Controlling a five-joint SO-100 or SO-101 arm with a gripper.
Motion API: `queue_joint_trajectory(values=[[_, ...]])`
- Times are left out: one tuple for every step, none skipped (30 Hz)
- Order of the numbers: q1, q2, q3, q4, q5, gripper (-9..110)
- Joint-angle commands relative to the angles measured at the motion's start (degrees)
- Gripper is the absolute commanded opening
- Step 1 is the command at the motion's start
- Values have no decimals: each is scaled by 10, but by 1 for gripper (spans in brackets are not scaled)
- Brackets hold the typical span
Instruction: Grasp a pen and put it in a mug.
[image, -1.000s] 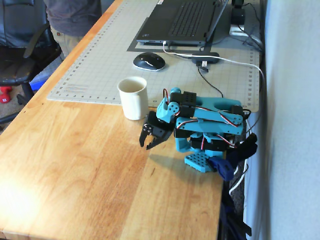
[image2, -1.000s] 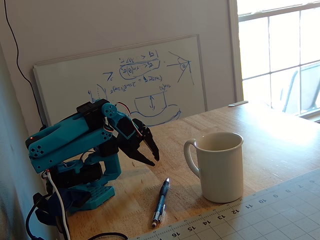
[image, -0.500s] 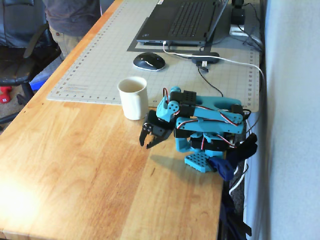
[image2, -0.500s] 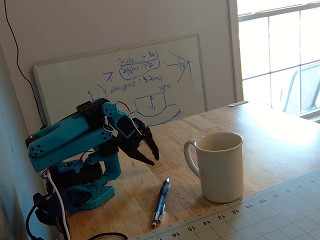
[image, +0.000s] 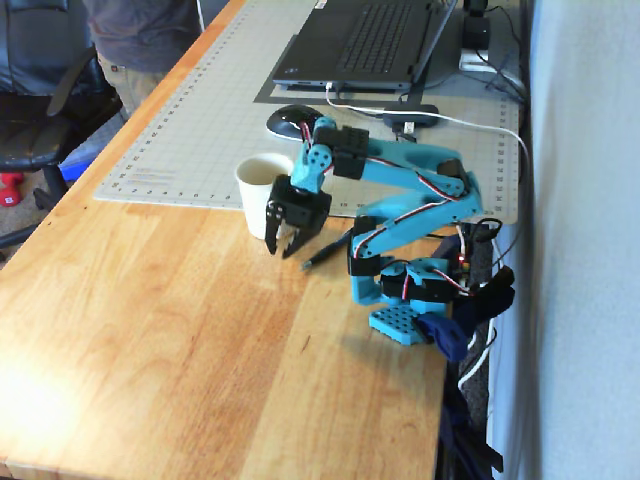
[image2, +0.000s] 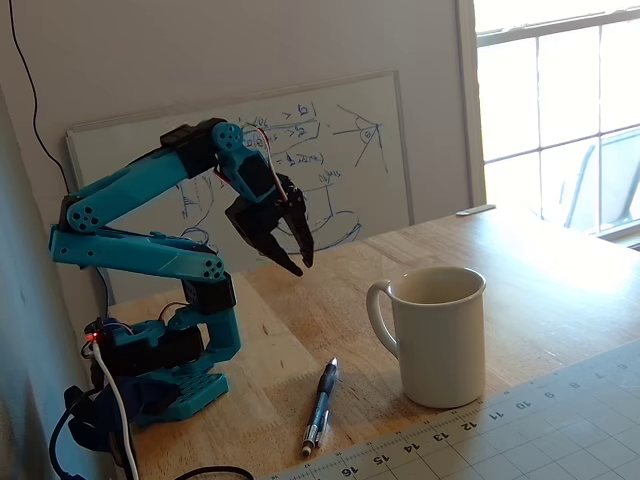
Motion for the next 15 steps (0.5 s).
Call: queue_joint_trajectory(values=[[-4, -29, -133, 50, 4, 5], [-4, -37, -151, 65, 4, 5], [-4, -44, -168, 79, 4, 5], [-4, -52, -185, 94, 4, 5], [-2, -59, -201, 107, 4, 5], [-1, -64, -216, 120, 4, 5], [0, -69, -231, 132, 4, 5], [1, -74, -244, 142, 4, 5], [1, -76, -255, 151, 4, 5], [1, -78, -263, 158, 4, 5], [2, -79, -266, 163, 4, 5], [3, -79, -270, 166, 4, 5], [4, -79, -271, 166, 4, 5], [4, -79, -271, 166, 5, 5], [4, -79, -270, 166, 5, 5]])
